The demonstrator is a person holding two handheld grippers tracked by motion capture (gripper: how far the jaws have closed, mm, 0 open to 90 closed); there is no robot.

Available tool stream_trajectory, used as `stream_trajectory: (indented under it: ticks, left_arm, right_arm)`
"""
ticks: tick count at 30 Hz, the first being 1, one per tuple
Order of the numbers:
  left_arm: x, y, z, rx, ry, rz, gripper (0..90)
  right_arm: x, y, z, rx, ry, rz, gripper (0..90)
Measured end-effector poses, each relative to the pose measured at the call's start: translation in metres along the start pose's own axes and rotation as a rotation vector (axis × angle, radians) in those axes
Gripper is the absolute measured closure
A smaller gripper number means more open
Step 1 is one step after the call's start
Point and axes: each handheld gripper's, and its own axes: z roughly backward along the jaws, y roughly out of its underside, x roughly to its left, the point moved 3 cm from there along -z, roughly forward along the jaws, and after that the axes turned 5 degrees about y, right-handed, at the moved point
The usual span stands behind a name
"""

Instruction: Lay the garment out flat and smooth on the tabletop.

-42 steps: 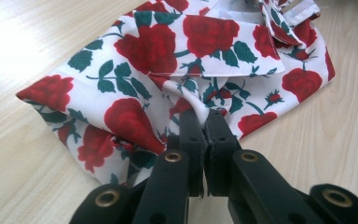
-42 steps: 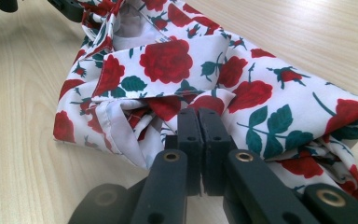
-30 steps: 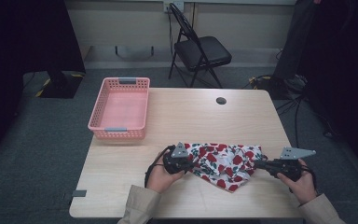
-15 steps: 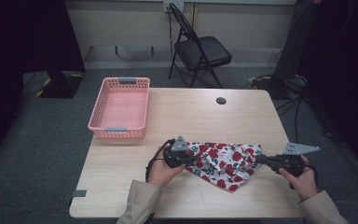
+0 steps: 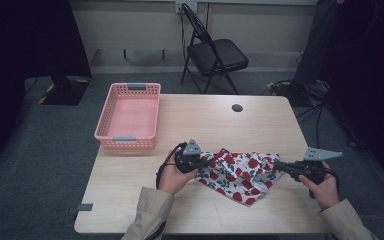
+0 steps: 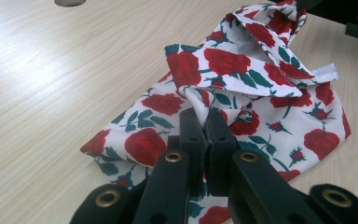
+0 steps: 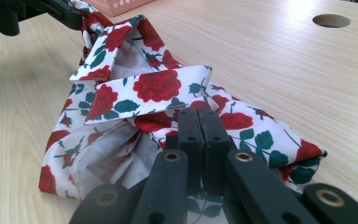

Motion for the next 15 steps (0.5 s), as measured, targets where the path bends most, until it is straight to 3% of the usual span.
stream_trajectory:
  ticks: [15]
  left_arm:
    - [0.011, -0.012, 0.000, -0.007, -0.020, 0.001, 88.2]
  right_arm:
    - [-0.009, -0.012, -0.003, -0.003, 0.017, 0.000, 89.2]
